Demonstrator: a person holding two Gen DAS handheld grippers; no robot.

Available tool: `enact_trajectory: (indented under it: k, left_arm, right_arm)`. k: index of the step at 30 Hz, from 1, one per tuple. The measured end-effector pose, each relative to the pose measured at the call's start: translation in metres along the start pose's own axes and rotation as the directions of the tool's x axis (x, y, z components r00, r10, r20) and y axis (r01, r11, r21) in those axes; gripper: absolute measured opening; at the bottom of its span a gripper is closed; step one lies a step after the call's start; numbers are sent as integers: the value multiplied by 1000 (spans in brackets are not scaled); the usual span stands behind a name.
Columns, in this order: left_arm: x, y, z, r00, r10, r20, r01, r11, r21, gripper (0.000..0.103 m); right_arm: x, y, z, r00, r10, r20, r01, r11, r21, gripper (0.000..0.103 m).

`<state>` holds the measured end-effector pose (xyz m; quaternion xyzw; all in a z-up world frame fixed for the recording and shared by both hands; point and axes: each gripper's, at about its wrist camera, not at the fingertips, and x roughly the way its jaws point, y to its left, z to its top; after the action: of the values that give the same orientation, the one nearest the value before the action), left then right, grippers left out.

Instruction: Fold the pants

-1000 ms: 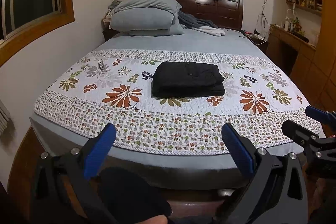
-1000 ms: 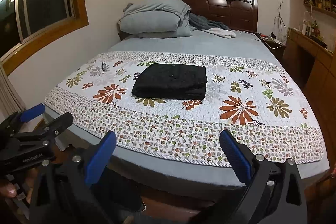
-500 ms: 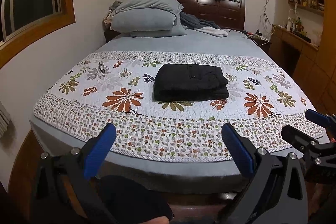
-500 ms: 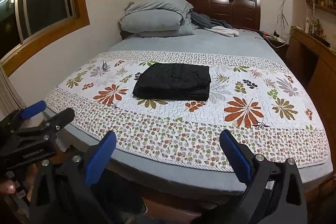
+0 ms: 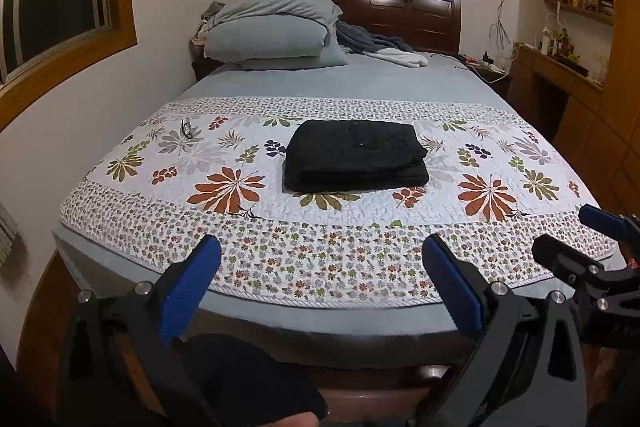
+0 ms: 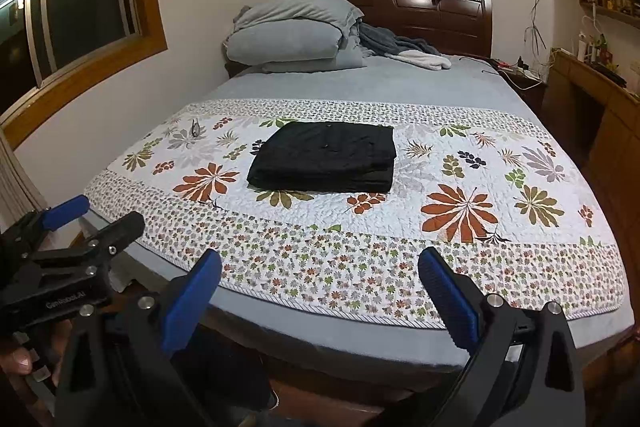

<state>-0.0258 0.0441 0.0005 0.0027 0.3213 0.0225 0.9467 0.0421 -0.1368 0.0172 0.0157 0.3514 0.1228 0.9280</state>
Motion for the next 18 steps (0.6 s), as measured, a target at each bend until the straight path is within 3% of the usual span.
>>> enact_trajectory:
  k: [18]
  left_arm:
    - [-2,-4,-2,1000,-2,15,1,1000,11,100]
  right_arm:
    - [0,-2,-2,1000,-3,2,3,1000,10,99]
